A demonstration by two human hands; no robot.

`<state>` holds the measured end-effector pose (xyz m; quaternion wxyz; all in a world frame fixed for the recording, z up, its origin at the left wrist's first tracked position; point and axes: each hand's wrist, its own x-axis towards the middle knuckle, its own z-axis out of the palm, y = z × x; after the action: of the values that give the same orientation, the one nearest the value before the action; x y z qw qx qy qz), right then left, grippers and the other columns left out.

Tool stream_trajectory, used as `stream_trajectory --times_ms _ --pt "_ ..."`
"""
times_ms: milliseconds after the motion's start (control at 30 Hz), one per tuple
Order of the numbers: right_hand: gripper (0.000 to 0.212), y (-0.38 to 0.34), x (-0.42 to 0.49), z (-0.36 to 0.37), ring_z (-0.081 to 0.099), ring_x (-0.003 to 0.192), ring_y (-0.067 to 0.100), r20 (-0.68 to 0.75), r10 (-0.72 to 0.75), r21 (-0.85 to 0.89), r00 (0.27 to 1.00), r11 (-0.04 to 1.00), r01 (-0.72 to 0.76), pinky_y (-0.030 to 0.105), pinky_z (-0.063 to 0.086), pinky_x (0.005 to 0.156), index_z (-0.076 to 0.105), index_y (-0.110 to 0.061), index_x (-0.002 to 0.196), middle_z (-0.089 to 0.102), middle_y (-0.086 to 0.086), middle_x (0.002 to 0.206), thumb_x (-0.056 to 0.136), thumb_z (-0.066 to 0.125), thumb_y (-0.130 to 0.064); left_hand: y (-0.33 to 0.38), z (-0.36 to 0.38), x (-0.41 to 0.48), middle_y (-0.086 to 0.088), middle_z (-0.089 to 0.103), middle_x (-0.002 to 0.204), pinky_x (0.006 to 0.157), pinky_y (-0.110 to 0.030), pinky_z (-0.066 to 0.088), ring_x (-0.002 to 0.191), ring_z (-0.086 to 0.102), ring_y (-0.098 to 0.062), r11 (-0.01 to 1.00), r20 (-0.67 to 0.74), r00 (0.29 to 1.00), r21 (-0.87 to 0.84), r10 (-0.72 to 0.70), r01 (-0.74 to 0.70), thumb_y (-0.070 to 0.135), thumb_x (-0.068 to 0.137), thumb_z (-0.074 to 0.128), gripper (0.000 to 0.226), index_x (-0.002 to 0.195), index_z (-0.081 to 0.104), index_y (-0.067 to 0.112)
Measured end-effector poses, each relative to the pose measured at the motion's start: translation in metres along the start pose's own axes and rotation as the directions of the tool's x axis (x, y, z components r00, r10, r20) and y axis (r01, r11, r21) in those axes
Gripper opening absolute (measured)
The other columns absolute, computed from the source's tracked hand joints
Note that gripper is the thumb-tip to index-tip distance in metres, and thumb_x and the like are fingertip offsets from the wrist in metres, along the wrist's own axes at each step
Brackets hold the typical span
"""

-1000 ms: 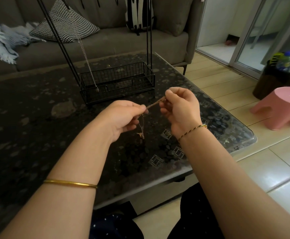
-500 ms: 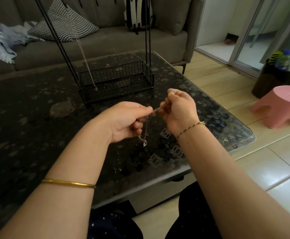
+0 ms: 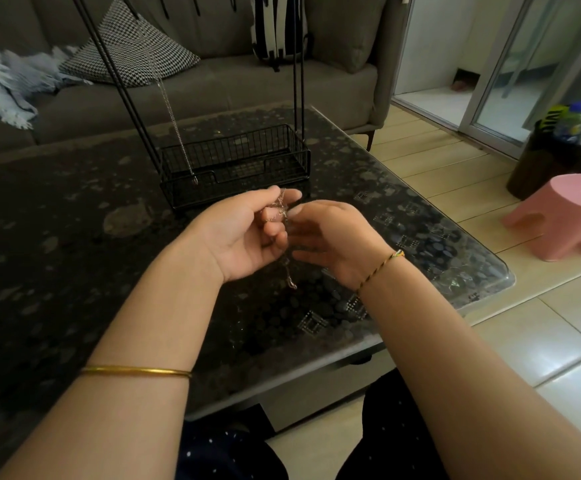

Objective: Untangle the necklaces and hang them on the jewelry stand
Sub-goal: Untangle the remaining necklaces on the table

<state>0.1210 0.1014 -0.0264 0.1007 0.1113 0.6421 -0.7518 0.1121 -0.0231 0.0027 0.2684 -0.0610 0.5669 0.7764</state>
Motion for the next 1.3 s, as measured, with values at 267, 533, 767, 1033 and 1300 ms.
stream_trajectory --times_ms 267,533,767,1033,1300 --pt "0.010 0.001 -0.002 0.002 0.064 0.065 0.011 0.174 -0.010 -0.084 0.985 0.996 0.025 0.039 0.048 0.089 0.061 -0.014 0.094 0.063 -0.004 0.069 0.093 0.052 -0.019 0.003 -0.006 0.000 0.009 0.037 0.052 0.041 -0.014 0.038 0.039 0.036 -0.001 1.000 -0.012 1.000 0.006 0.015 -0.015 0.026 0.100 0.044 0.026 0.102 0.066 0.013" --pt "0.013 0.001 -0.004 0.003 0.055 0.064 0.012 0.128 -0.083 -0.103 0.988 0.990 0.097 0.028 0.048 0.071 0.056 -0.014 0.080 0.058 0.002 0.072 0.092 0.055 -0.008 0.004 -0.010 0.000 0.009 0.038 0.054 0.041 -0.014 0.035 0.040 0.032 -0.002 0.999 -0.034 0.999 0.030 0.024 -0.023 0.015 0.097 0.044 0.021 0.104 0.064 0.013" --pt "0.012 -0.001 0.000 -0.001 0.060 0.068 0.015 -0.028 -0.150 0.047 0.988 0.987 0.151 0.038 0.052 0.082 0.056 -0.014 0.081 0.054 -0.002 0.062 0.092 0.053 -0.008 0.001 -0.009 0.001 0.005 0.039 0.058 0.039 -0.014 0.039 0.045 0.036 -0.003 0.981 -0.154 0.987 0.193 0.055 -0.024 0.005 0.091 0.045 0.024 0.102 0.066 0.011" --pt "0.016 0.003 0.002 -0.002 0.049 0.050 0.004 -0.176 -0.282 -0.216 0.943 0.946 0.243 0.025 0.052 0.057 0.059 -0.014 0.083 0.049 -0.004 0.065 0.087 0.058 0.002 -0.005 -0.004 0.006 0.003 0.050 0.066 0.039 -0.016 0.040 0.048 0.041 -0.003 0.918 -0.300 0.929 0.388 0.217 -0.089 0.001 0.092 0.048 0.031 0.092 0.072 0.020" --pt "0.011 -0.002 0.001 -0.004 0.058 0.063 0.014 -0.189 -0.088 0.048 0.978 0.994 0.099 0.027 0.054 0.063 0.059 -0.011 0.090 0.059 0.003 0.072 0.096 0.051 -0.011 -0.008 -0.003 0.004 0.004 0.045 0.065 0.034 -0.012 0.028 0.048 0.035 -0.004 0.873 -0.322 0.910 0.482 0.260 -0.079 0.013 0.096 0.055 0.013 0.093 0.067 0.014"
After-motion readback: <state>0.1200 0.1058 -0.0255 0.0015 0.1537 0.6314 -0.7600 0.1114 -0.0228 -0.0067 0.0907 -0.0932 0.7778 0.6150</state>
